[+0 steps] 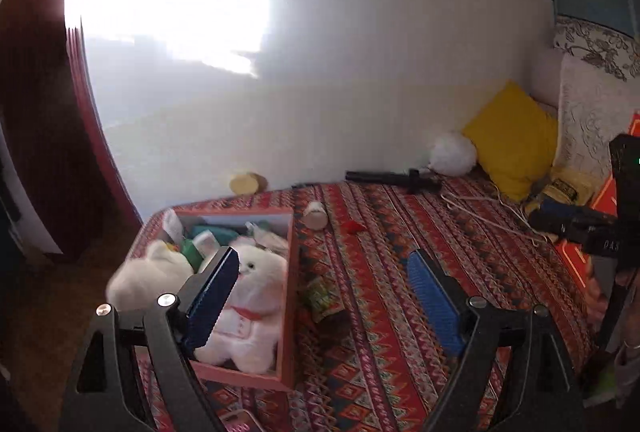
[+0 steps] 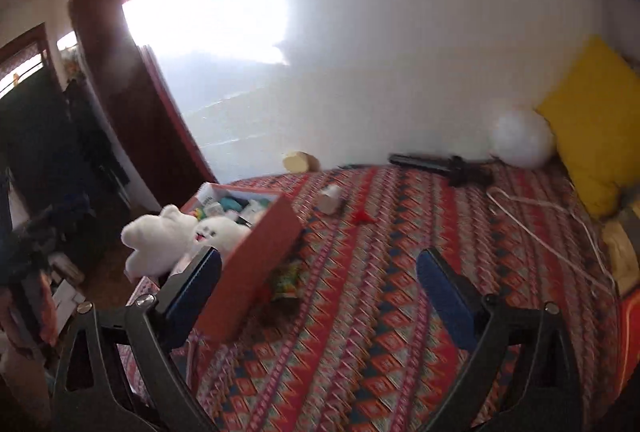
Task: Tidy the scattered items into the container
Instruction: 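Move both open tools back toward the snack packet and paper cup, then grasp the green snack packet with the left tool while the right tool grasps the white paper cup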
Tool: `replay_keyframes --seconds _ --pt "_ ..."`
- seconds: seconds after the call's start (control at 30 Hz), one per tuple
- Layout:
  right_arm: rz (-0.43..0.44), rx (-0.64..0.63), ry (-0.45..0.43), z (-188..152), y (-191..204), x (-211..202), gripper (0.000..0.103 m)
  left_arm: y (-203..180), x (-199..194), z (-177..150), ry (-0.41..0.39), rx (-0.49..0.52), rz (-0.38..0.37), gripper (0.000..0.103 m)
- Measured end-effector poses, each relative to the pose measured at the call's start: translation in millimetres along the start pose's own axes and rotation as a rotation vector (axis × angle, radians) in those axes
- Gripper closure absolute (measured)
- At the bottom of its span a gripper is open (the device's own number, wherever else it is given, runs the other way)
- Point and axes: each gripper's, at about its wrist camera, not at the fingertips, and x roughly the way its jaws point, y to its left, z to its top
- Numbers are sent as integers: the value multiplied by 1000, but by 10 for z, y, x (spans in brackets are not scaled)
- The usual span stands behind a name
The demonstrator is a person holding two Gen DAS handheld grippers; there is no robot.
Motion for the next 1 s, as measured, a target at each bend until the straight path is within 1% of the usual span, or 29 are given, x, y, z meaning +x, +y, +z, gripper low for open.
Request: replay_keyframes --seconds 0.03,0.1,0.2,0.23,0.3,0.37,0.47,0.57,0.63,0.7,0.8,0.9,0.97,1.0 --pt "-13 11 14 -110 -102 -32 4 -117 66 -202 20 -6 -6 17" --pt "-43 5 60 -351 -309 -43 4 -344 236 -717 74 -26 -3 17" --pt "-80 -15 136 -648 -527 19 4 -590 605 -1429 168 -51 63 17" --pt "-93 -24 156 -705 -583 73 4 -640 742 -1591 199 -62 78 17" --pt "-109 -32 177 -737 -664 197 5 -694 947 -1725 232 -72 117 17" --pt "-98 -36 186 -678 -691 385 7 -677 1175 -1675 237 -75 182 17" --pt "-68 -63 200 -476 -640 817 8 -624 1546 -1394 197 -64 274 17" --pt "-45 -136 236 -182 -462 1502 8 -587 1970 -1128 197 -42 328 17" --pt "-24 -170 273 33 -353 2022 8 -574 2316 -1003 233 2 368 17" --pt "19 -172 313 274 -262 2568 8 -545 2670 -958 288 31 387 17" --pt "73 -133 378 635 -142 3427 8 -475 3027 -941 337 42 425 17" --pt "133 -17 457 890 -116 4248 8 -371 3359 -942 372 27 455 17" --pt "156 51 526 954 -115 4746 8 -370 3539 -959 383 48 474 18" --pt "145 66 548 932 -99 4903 8 -397 3610 -966 375 68 489 18"
